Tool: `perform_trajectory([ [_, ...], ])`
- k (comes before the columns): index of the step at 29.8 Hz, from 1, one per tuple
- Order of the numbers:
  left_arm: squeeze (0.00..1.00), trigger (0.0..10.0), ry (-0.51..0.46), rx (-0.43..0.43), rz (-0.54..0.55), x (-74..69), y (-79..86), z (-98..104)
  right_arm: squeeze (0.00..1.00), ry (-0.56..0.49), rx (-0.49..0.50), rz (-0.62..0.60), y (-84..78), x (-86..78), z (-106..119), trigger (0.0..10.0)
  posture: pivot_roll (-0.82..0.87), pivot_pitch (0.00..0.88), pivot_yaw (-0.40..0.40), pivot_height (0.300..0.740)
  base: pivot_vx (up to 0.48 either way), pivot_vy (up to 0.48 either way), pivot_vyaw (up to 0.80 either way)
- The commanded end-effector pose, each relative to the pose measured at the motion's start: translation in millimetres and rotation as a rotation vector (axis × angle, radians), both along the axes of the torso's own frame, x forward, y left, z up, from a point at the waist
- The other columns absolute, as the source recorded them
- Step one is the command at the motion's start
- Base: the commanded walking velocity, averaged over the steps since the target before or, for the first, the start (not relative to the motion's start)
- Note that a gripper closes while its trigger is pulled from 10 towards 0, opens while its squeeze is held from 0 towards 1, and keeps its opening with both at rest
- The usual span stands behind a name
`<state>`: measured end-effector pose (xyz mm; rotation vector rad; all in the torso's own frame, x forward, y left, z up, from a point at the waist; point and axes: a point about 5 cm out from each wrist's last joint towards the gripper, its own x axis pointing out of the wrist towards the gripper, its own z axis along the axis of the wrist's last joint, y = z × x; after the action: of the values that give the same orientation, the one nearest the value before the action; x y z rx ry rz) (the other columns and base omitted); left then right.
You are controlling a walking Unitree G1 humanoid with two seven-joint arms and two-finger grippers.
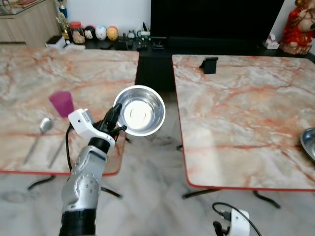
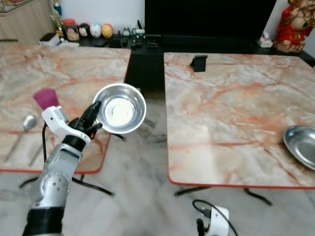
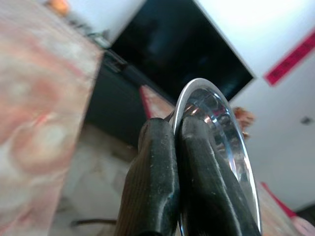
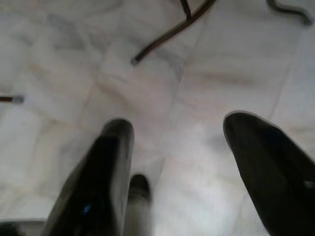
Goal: Setting the table
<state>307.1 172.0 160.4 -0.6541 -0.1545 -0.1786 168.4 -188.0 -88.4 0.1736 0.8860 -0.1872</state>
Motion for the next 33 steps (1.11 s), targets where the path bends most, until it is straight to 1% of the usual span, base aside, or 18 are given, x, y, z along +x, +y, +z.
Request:
perform_trajectory([
  [1,0.0,10.0,-0.032,0.004,-0.019,2.2,-6.3,7.9,0.0,0.01,-0.005,-0.008,-3.3,-2.3,-0.7,10.0,0.02,0.0,-0.018,0.74,0.0,-0.472,0.0],
  [4,0.0,10.0,-0.028,0.007,-0.018,2.3,-6.5,7.5,0.0,0.016,-0.003,-0.006,-3.1,-2.5,-1.0,10.0,0.02,0.0,-0.018,0.74,0.0,-0.472,-0.66],
  [33,0.0,10.0,-0.017,0.016,-0.033,4.8,-9.7,4.4,0.0,0.002,0.0,0.011,-2.9,-0.1,0.3,10.0,0.02,0.0,-0.017,0.74,0.0,-0.469,0.0],
])
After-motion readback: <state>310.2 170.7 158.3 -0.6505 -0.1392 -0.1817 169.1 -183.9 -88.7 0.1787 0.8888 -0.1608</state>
